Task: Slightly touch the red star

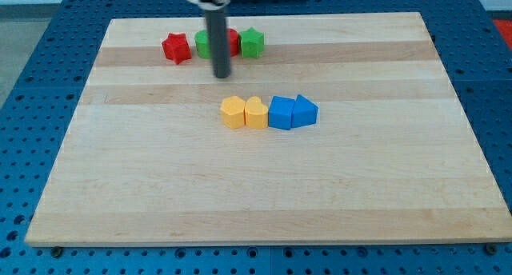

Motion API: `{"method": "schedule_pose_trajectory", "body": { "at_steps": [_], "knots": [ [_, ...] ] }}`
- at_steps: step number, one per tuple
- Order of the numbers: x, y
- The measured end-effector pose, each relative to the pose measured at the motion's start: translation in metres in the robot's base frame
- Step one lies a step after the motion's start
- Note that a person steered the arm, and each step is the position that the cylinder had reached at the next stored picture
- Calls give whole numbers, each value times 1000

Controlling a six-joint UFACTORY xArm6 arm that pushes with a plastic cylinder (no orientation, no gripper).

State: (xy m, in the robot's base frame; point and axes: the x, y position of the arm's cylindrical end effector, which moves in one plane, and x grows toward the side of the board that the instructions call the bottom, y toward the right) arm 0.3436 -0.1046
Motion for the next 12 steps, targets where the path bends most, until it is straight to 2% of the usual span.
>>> {"method": "schedule_pose_trajectory", "body": {
  "at_steps": [1, 2, 5, 12],
  "knots": [
    [0, -79],
    [-1, -119],
    [-4, -80],
    [-34, -80]
  ]
}}
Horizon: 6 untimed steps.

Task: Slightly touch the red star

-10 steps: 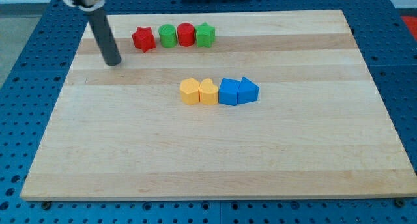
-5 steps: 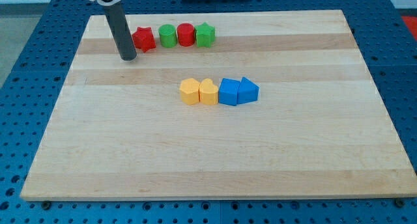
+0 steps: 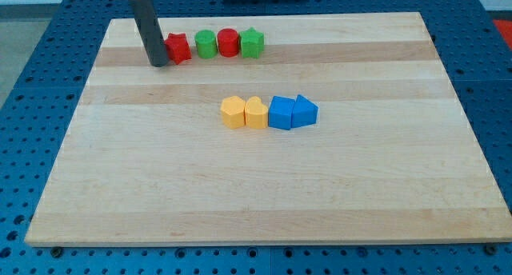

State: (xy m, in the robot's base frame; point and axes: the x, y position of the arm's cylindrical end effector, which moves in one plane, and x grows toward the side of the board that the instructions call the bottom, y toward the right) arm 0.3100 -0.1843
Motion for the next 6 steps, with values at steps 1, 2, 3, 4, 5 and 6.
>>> {"method": "schedule_pose_trajectory", "body": {
  "at_steps": [1, 2, 3, 4, 5, 6],
  "knots": [
    [-2, 0],
    [-6, 0],
    [-14, 0],
    [-18, 0],
    [-5, 0],
    [30, 1]
  ]
}}
